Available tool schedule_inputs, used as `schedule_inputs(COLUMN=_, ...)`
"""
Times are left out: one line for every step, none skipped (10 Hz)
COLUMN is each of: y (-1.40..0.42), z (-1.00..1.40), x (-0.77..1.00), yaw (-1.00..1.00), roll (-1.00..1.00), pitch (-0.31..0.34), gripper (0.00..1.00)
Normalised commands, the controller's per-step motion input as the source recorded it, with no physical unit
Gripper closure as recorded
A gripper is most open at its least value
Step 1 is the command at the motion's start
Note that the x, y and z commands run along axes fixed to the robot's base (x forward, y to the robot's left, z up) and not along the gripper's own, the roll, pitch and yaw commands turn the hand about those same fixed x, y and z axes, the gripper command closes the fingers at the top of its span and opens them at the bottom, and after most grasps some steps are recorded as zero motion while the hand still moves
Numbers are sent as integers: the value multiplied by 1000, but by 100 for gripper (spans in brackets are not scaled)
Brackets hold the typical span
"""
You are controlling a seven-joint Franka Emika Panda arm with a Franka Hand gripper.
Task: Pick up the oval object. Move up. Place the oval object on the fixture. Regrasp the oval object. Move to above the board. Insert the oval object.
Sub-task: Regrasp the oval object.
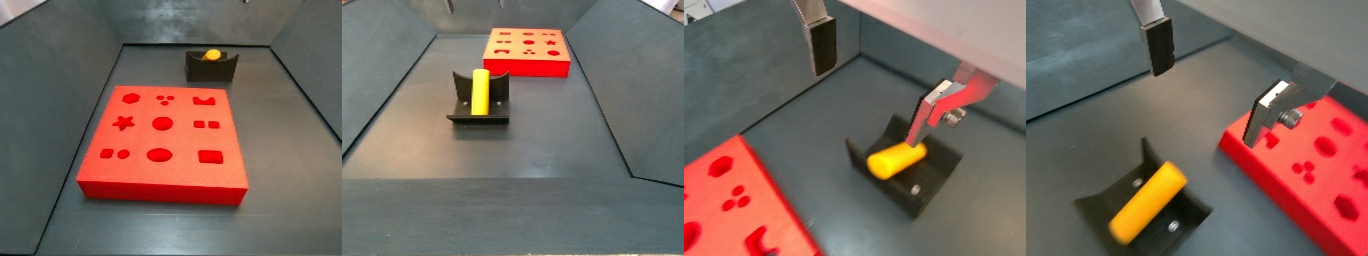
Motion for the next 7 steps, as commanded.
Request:
schedule_inputs(y=-21, z=5, x=-36, yaw=23, roll=1000, pitch=-17, gripper=0)
schedule_inputs(y=-20, z=6, x=-32, yaw=24, roll=1000, pitch=-21, gripper=0)
schedule_inputs(y=-19, z=4, x=-33, yaw=25, roll=1000, pitch=-24, gripper=0)
schedule_inputs(y=-16, z=8, x=-31, yaw=26, roll=1000, pitch=-23, gripper=0)
schedule_inputs(y=-19, z=14, x=-20, yaw=26, roll=1000, pitch=-20, gripper=0)
schedule_inputs(y=-19, z=11, x=-11, yaw=27, roll=1000, pitch=-18, gripper=0)
schedule_inputs(y=-21, z=-1, x=7, yaw=30, roll=1000, pitch=-11, gripper=0)
